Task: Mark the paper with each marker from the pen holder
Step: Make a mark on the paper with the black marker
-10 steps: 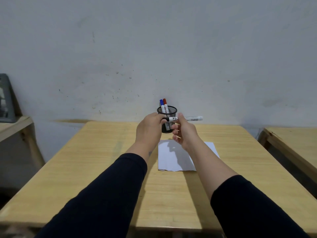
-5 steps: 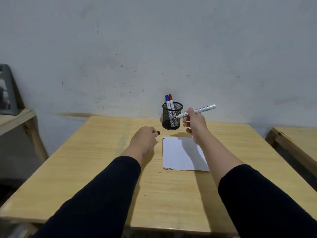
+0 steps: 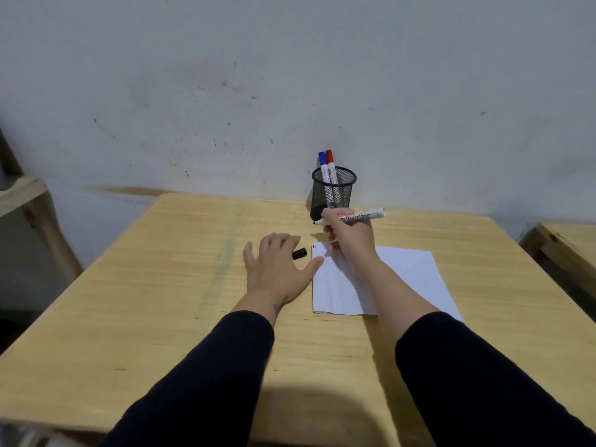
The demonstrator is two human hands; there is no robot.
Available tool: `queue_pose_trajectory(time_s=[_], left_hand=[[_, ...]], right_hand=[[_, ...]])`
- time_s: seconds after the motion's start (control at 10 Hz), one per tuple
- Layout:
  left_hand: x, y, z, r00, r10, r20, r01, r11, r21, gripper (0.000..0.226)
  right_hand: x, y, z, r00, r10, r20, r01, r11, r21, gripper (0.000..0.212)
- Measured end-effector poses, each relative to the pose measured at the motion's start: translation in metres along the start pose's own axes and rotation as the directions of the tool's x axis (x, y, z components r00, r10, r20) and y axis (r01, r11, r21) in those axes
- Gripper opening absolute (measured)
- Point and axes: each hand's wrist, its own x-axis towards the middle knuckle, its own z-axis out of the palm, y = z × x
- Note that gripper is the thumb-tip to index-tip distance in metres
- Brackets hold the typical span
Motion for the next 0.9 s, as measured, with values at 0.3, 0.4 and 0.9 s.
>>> queue_pose_trajectory(time_s=[0.3, 0.4, 0.9], left_hand=[[0.005, -0.001, -0.001, 0.994, -0.014, 0.109, 0.012, 1.000, 0.022, 0.074], [0.005, -0.001, 0.000, 0.994, -0.010, 0.113, 0.005, 0.999, 0.037, 0.075], [0.005, -0.001, 0.001, 0.993, -0.003, 0.116, -0.004, 0.999, 0.052, 0.076]], right_hand=[[0.013, 0.015, -0.004, 0.986, -0.135, -0.097, 0.104, 0.957, -0.272, 0.030], [0.013, 0.018, -0.004, 0.984, -0.148, -0.101, 0.112, 0.948, -0.298, 0.028], [0.015, 0.022, -0.004, 0.978, -0.194, -0.075, 0.143, 0.888, -0.436, 0.031]])
